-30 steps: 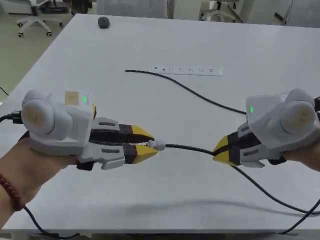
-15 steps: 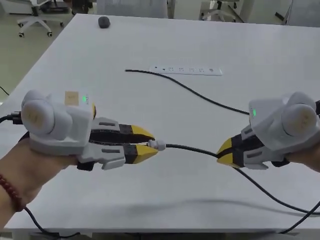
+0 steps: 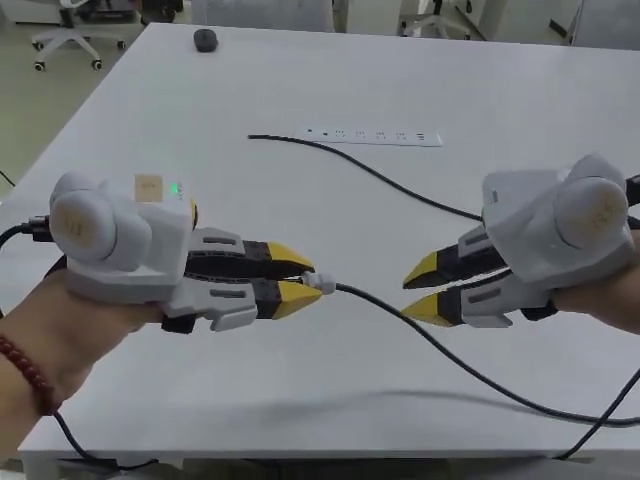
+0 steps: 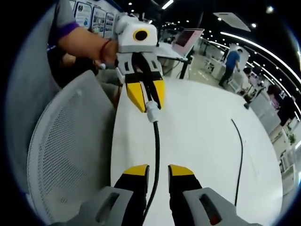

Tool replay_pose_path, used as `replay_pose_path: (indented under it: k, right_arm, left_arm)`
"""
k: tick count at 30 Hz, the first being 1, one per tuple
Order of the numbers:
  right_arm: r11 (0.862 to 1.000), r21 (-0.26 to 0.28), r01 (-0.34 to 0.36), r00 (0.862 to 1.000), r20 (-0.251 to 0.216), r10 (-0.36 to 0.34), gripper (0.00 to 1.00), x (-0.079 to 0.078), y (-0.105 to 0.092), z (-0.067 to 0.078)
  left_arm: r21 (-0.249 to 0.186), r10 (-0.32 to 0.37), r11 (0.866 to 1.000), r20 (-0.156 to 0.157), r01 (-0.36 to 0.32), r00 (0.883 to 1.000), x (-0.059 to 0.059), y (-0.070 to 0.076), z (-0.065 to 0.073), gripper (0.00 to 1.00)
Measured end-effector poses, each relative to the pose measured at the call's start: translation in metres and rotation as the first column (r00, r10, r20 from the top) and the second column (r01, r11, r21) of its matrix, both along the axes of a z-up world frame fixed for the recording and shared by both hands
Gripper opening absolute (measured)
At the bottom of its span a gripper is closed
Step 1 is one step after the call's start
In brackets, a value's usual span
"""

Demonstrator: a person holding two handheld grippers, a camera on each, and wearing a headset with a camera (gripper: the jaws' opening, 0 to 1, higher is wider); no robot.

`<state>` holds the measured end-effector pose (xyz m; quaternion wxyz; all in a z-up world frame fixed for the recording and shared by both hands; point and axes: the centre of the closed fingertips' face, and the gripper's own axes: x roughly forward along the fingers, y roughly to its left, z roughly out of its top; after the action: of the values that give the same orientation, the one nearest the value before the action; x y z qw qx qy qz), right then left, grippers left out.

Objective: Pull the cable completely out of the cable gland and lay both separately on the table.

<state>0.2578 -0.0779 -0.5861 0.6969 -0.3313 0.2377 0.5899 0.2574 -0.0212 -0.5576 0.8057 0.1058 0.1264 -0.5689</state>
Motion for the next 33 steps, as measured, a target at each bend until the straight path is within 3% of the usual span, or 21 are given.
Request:
replay_pose_path:
  k: [5,15,33]
  right_arm:
    - [0.999,0.033,-0.030,0.999,0.019,0.029,0.11,-0.001,0.019,0.008]
    - [0.996,0.061,-0.064,0.998,0.031,0.062,0.07,-0.002,0.038,0.017]
    - [0.993,0.026,-0.118,0.992,0.056,0.116,0.00,-0.008,0.050,0.015]
  left_arm:
    - [-0.003,-0.003,1.000,0.003,0.003,1.000,-0.001,-0.001,0.002,0.14]
    - [-0.010,-0.009,1.000,0.010,0.010,1.000,-0.003,-0.003,0.005,0.14]
    - [-0.013,-0.026,1.000,0.013,0.027,1.000,-0.007,-0.005,0.008,0.14]
